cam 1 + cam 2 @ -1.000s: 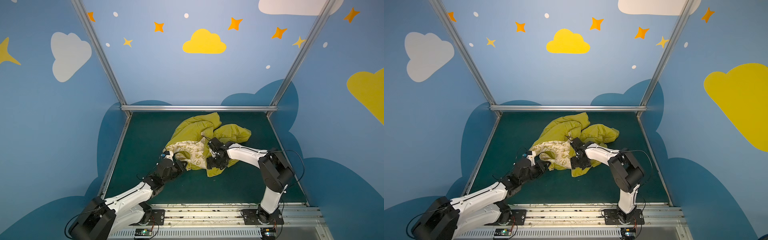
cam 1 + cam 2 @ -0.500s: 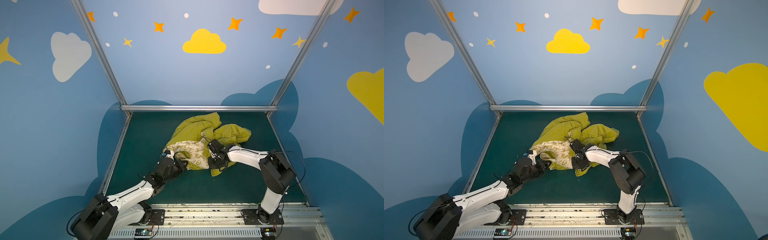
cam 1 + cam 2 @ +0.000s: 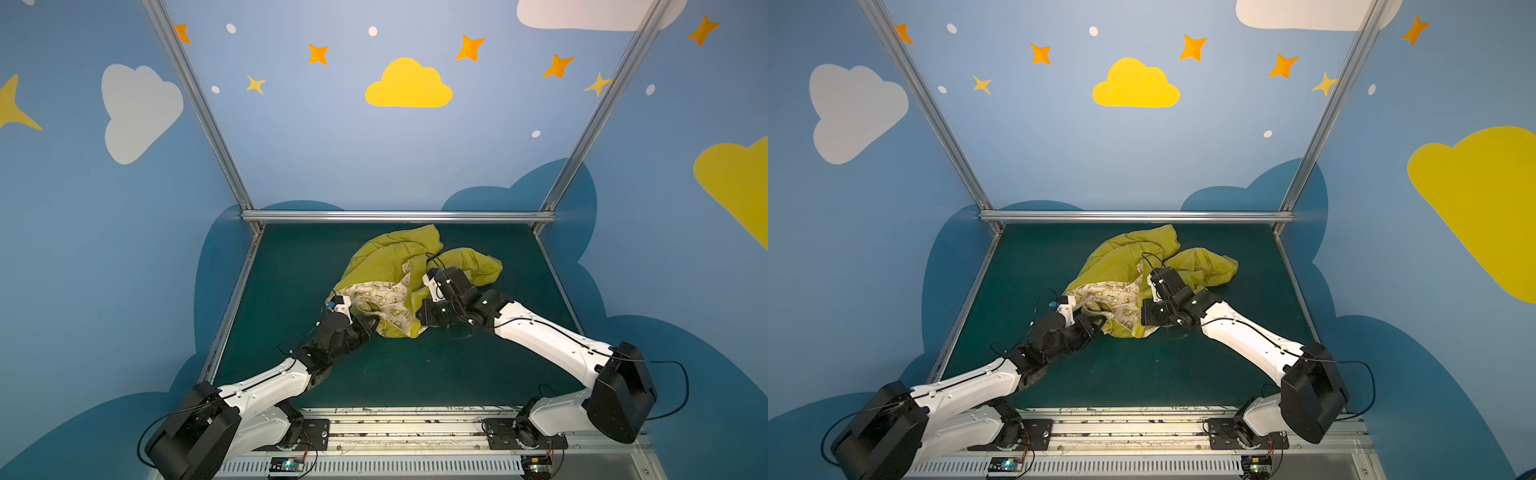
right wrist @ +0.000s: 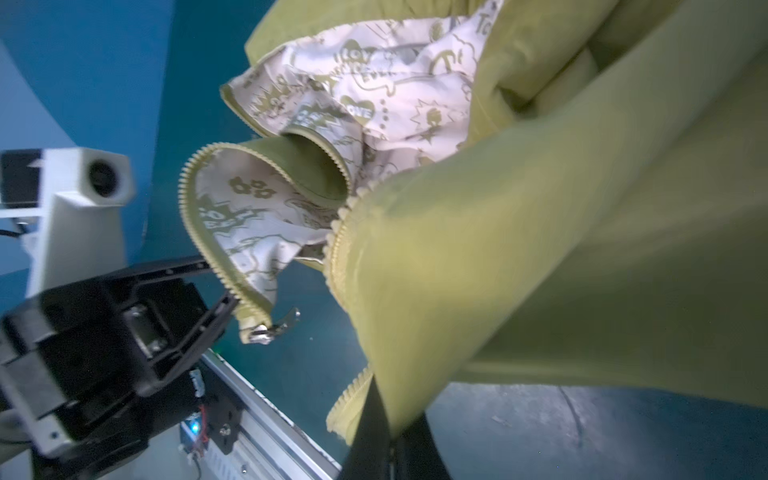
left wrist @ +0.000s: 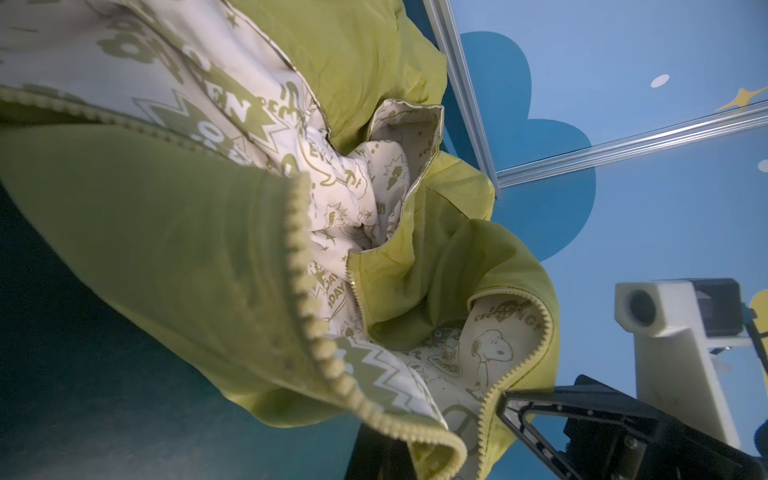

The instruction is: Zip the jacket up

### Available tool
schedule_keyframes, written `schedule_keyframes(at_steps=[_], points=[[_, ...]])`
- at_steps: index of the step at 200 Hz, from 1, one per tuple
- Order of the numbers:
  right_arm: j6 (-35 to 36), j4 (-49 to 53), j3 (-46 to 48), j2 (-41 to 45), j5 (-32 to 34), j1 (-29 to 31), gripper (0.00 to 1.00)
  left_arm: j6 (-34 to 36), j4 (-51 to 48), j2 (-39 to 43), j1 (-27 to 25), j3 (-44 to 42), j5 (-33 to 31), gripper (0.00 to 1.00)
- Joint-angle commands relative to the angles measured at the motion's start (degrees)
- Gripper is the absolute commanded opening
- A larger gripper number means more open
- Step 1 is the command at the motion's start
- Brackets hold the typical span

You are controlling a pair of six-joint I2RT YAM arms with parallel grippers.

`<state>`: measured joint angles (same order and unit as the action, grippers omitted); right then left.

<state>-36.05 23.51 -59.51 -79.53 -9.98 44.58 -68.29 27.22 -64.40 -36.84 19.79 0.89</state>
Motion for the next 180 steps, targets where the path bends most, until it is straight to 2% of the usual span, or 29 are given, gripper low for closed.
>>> schedule_keyframes(at_steps=[1, 25, 38, 60, 85, 100, 118, 139, 159, 180], points=[[-1.6, -7.4, 1.6, 3.7, -2.4, 0.3, 0.00, 1.8, 2.8, 1.2, -0.7, 2.2, -1.1, 0.03], [3.8, -18.0, 0.9, 4.6, -3.1, 0.6, 0.00, 3.9, -0.5, 4.9, 0.0, 3.3, -3.5, 0.03], [3.4, -19.6, -4.4, 2.7, -1.4, 1.5, 0.00, 6.6, -4.4, 9.4, 2.0, 4.9, -5.3, 0.03], [6.6, -13.0, -21.7, -2.4, -1.1, 2.6, 0.00, 13.7, -20.1, 17.8, 5.6, 12.9, -8.0, 0.03], [11.0, -2.5, -44.4, -8.7, 0.6, 4.3, 0.00, 22.7, -29.6, 24.3, 10.2, 22.4, -10.2, 0.03], [11.3, 1.3, -50.8, -10.3, 3.7, 4.7, 0.00, 27.1, -36.7, 24.8, 11.9, 28.5, -11.1, 0.03], [11.2, 2.6, -47.7, -10.0, 7.5, 4.6, 0.00, 28.0, -39.9, 25.6, 12.4, 29.0, -11.8, 0.03], [9.9, 3.3, -34.6, -8.1, 12.2, 3.8, 0.00, 24.8, -36.0, 27.5, 12.3, 21.2, -9.2, 0.03], [6.1, 2.7, -20.5, -6.7, 10.0, 1.5, 0.00, 21.8, -32.5, 27.6, 12.4, 13.3, -6.7, 0.03], [4.8, 4.4, -11.6, -5.8, 11.2, 0.9, 0.00, 18.4, -24.9, 26.2, 12.3, 5.0, -4.0, 0.03]])
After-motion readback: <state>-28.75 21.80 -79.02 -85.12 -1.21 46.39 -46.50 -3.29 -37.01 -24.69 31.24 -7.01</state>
